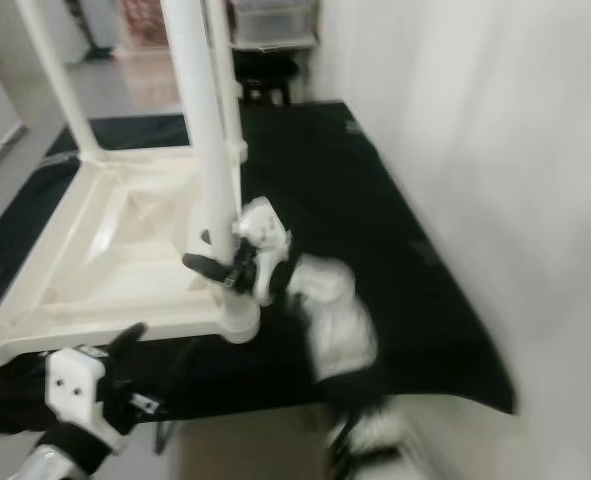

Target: Building children table

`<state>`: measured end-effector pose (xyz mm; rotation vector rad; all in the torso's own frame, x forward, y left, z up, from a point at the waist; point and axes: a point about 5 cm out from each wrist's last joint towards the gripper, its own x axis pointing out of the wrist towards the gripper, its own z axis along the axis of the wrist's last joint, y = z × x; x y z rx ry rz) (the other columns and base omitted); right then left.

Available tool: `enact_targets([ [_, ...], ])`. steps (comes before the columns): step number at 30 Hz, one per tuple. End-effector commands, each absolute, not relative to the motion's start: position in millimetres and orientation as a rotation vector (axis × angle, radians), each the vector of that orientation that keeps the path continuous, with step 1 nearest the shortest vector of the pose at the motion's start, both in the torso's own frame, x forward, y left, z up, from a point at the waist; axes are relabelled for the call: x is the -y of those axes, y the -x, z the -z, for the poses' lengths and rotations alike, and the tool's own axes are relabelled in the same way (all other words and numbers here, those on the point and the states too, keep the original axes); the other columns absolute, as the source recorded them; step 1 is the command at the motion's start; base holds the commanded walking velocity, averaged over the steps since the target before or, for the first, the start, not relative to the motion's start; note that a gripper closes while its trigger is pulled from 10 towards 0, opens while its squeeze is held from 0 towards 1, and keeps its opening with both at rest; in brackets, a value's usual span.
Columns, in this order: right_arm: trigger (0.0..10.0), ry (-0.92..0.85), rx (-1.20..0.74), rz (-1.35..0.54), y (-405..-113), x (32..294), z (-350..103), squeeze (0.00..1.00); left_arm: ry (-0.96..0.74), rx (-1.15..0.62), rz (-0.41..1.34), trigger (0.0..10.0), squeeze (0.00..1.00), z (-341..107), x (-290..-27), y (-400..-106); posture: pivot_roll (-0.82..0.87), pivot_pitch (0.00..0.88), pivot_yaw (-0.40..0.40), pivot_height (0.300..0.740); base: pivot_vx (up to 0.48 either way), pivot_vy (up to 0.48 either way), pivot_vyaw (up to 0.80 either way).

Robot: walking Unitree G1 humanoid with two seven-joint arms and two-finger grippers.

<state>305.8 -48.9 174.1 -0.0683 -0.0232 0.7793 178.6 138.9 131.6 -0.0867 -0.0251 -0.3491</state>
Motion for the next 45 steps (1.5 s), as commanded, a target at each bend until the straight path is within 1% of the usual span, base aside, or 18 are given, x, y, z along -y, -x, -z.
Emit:
enact_targets([
  [1,0.0,0.037,-0.095,-0.664,-298.8,48.7,-153.8,0.0,0.07,0.012,0.343,10.0,0.0,-130.4,-143.7,-176.9,-0.01,0.088,0.029,0.74,0.0,0.0,0.0],
  [2,0.0,0.04,-0.094,-0.597,-303.7,54.8,-156.1,0.0,0.069,0.01,0.343,10.0,0.0,-129.9,-144.1,-177.4,-0.01,0.076,0.029,0.74,0.0,0.0,0.0],
  [10,0.2,0.08,-0.094,-0.641,-313.6,49.7,-154.9,0.0,0.064,0.011,0.343,10.0,0.0,-129.0,-143.4,-180.0,0.0,0.063,0.023,0.74,0.0,0.0,0.0],
  [11,10.0,0.079,-0.107,-0.666,-314.7,48.1,-154.0,0.0,0.062,0.011,0.342,10.0,0.0,-128.9,-143.3,-180.2,0.0,0.062,0.024,0.74,0.0,0.0,0.0],
  [12,10.0,0.068,-0.102,-0.696,-316.8,47.6,-156.1,1.0,0.064,0.009,0.345,10.0,0.0,-128.5,-142.8,-180.5,-0.01,0.057,0.026,0.74,0.0,0.0,0.0],
  [15,10.0,0.067,-0.066,-0.826,-323.5,43.9,-164.6,1.0,0.067,0.008,0.349,10.0,0.0,-128.0,-141.8,-180.8,-0.01,0.056,0.026,0.74,0.0,0.0,0.0],
  [17,10.0,0.06,-0.01,-0.963,-328.8,42.2,-184.3,1.0,0.069,0.009,0.348,10.0,0.0,-128.0,-141.2,-181.1,-0.01,0.055,0.022,0.74,0.0,0.0,0.0],
  [21,10.0,0.062,0.007,-0.998,-329.5,42.5,-191.9,1.0,0.069,0.009,0.348,10.0,0.0,-128.1,-141.1,-181.3,-0.01,0.055,0.022,0.74,0.0,0.0,0.0],
  [22,10.0,0.077,0.018,-1.115,-328.8,41.9,-198.7,1.0,0.07,0.011,0.347,10.0,0.0,-128.1,-140.9,-181.5,-0.01,0.054,0.02,0.74,0.0,0.0,0.0],
  [23,10.0,0.077,0.018,-1.115,-328.8,41.9,-198.7,1.0,0.07,0.011,0.347,10.0,0.0,-128.1,-140.9,-181.5,-0.01,0.054,0.02,0.74,0.0,0.0,0.0],
  [24,10.0,0.106,0.014,-1.253,-329.9,42.1,-201.8,0.56,0.071,0.012,0.346,10.0,0.0,-128.0,-140.8,-181.8,0.0,0.053,0.016,0.74,0.0,0.0,0.0],
  [25,10.0,0.106,0.014,-1.253,-329.9,42.1,-201.8,0.56,0.071,0.012,0.346,10.0,0.0,-128.0,-140.8,-181.8,0.0,0.053,0.016,0.74,0.0,0.0,0.0],
  [26,10.0,0.125,0.006,-1.342,-330.4,43.1,-203.1,0.56,0.071,0.012,0.345,10.0,0.0,-128.0,-140.7,-181.9,0.0,0.053,0.016,0.74,0.0,0.0,0.0],
  [27,10.0,0.16,-0.015,-1.399,-336.3,45.1,-202.3,0.0,0.071,0.013,0.345,10.0,0.0,-128.0,-140.6,-182.0,0.01,0.052,0.016,0.74,0.0,0.0,0.0],
  [34,10.0,0.188,-0.092,-1.452,-350.1,48.7,-196.8,0.0,0.072,0.013,0.345,10.0,0.0,-128.4,-140.8,-181.8,0.01,0.055,0.017,0.74,0.0,0.0,0.0],
  [35,3.1,0.178,-0.108,-1.475,-351.7,50.3,-195.5,0.0,0.072,0.013,0.345,10.0,0.0,-128.3,-140.9,-181.6,0.01,0.056,0.018,0.74,0.0,0.0,0.0],
  [36,0.0,0.163,-0.123,-1.476,-353.8,52.9,-194.4,0.0,0.073,0.013,0.346,10.0,0.0,-128.4,-141.0,-181.5,0.01,0.06,0.018,0.74,0.0,0.0,0.0],
  [45,0.0,0.136,-0.138,-1.486,-356.0,67.3,-190.8,0.0,0.075,0.013,0.346,10.0,0.0,-128.6,-141.1,-181.3,0.0,0.066,0.022,0.74,0.0,0.0,0.0],
])
